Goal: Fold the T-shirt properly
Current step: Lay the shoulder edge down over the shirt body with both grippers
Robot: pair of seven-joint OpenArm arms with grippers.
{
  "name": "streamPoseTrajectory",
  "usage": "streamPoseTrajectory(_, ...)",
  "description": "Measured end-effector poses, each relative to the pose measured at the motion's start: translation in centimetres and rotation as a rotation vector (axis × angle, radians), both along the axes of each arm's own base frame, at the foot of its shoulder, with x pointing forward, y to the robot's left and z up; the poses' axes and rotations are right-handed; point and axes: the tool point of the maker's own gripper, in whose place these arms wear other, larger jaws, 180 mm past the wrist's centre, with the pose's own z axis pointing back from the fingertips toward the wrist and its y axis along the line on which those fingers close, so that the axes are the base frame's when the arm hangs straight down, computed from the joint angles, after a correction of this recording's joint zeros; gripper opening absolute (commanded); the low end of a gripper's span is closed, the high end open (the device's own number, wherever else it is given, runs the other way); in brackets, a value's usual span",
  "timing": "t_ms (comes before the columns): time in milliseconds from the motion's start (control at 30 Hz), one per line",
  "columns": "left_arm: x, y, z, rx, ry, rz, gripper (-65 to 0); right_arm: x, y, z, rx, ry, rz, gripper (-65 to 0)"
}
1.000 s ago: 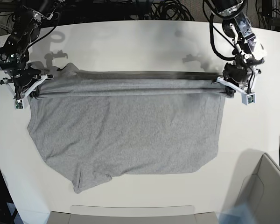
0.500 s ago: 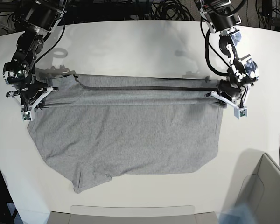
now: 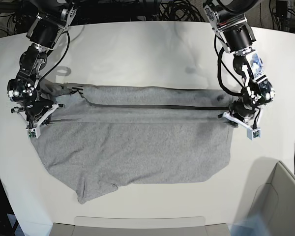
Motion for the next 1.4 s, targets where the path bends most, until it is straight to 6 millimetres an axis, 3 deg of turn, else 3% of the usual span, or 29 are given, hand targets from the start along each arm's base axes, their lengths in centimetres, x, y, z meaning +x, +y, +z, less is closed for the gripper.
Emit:
streamPoseTrajectory(267, 0.2, 0.0, -0.6, -0.003, -0.014, 0.009, -65.0, 0.5, -0.1, -0.3, 0.011, -0.018, 0.000, -65.0)
streamPoseTrajectory(533, 1.8, 0.2, 0.5, 0.002, -0.076, 0.018, -65.0, 3.2, 0.4, 2.1, 0.020, -0.114, 0.014, -65.0)
streamPoseTrajectory(633, 2.7, 0.1, 0.6, -0.011, -0.092, 0.021, -65.0, 3.8, 0.4, 1.5, 0.041, -0.096, 0.010, -65.0)
streamPoseTrajectory(733, 2.4, -0.3, -0.7, -0.027, -0.055, 0.019, -65.0, 3.8, 0.4, 0.9, 0.053, -0.079, 0.007, -65.0)
streamPoseTrajectory(867, 2.5, -0.3, -0.7, -0.030, -0.055, 0.019, -64.5, 4.1, 0.6, 1.1, 0.058, -0.108, 0.011, -65.0)
streamPoseTrajectory(1033, 2.7, -0.1, -0.1, -0.017, -0.069, 0.025, -45.2, 4.2, 0.5, 1.6, 0.049, -0.118, 0.014, -45.6)
streamPoseTrajectory(1133, 2.7, 0.4, 1.0, 0.005, -0.096, 0.028, -41.8, 4.0, 0.7, 2.4, 0.026, -0.136, 0.046, -35.2)
streamPoseTrajectory(1267, 2.1, 1.0, 2.4, 0.045, -0.132, 0.030, -41.8, 3.6, 1.1, 4.7, 0.002, -0.190, 0.101, -35.3)
streamPoseTrajectory(1400, 0.4, 1.3, 2.2, 0.074, -0.124, 0.028, -41.8, 1.6, -1.5, 6.2, -0.049, -0.151, 0.018, -39.2)
